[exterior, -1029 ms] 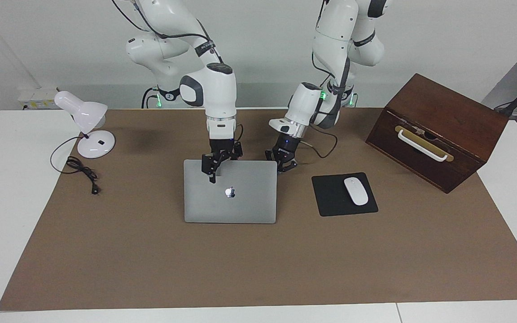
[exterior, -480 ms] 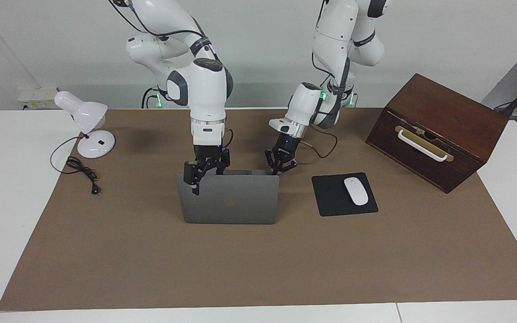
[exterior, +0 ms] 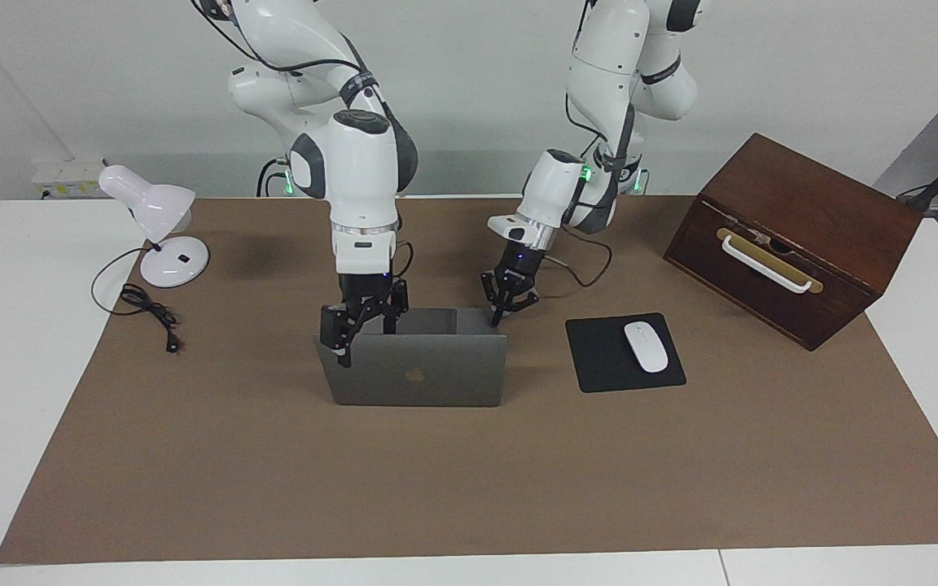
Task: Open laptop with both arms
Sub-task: 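Lift the laptop lid upward and away with the right gripper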
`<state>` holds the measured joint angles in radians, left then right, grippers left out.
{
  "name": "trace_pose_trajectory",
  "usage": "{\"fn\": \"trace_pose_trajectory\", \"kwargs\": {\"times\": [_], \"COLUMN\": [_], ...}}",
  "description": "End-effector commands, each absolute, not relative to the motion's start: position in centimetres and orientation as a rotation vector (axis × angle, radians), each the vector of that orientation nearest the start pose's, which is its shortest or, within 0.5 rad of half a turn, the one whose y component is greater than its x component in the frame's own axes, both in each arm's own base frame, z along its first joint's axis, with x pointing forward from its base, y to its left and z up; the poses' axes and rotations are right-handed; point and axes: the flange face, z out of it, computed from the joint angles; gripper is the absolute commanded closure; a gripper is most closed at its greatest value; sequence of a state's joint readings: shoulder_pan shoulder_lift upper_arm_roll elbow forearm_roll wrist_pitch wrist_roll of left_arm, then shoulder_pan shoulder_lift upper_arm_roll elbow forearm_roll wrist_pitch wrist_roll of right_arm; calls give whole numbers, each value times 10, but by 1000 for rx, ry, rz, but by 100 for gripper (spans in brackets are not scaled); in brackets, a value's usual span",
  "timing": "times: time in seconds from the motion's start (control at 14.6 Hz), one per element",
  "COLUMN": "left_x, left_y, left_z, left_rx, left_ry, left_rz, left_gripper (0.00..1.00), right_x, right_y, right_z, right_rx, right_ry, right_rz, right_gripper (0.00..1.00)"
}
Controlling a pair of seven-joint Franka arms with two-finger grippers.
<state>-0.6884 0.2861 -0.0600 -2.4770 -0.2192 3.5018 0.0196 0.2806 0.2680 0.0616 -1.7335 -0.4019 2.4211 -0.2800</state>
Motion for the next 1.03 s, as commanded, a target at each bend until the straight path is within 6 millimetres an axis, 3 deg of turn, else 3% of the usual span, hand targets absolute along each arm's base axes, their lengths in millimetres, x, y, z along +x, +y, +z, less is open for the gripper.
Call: {"fn": "trace_pose_trajectory", "kwargs": {"times": [0.0, 0.27, 0.69, 0.82, 0.96], "left_x": [384, 384, 385, 385, 384], "left_y": [-363, -362, -363, -363, -364], "left_z": [237, 236, 237, 237, 237], "left_rx": [-3127, -3126, -3126, -3126, -3125], "left_ry": [892, 894, 894, 894, 896], "left_rz": [-1065, -1063, -1068, -1068, -1068], "left_gripper": [100, 100, 100, 100, 100], "right_x": [650, 667, 667, 663, 658], "right_y": [214, 209, 209, 214, 217], "right_z": [465, 474, 473, 473, 484], "right_rx": [-3032, -3015, -3012, -3019, -3025], "right_ry": [-1375, -1363, -1354, -1342, -1292], "right_rz": [-712, -738, -728, -650, -562], "right_gripper": [0, 0, 0, 0, 0]}}
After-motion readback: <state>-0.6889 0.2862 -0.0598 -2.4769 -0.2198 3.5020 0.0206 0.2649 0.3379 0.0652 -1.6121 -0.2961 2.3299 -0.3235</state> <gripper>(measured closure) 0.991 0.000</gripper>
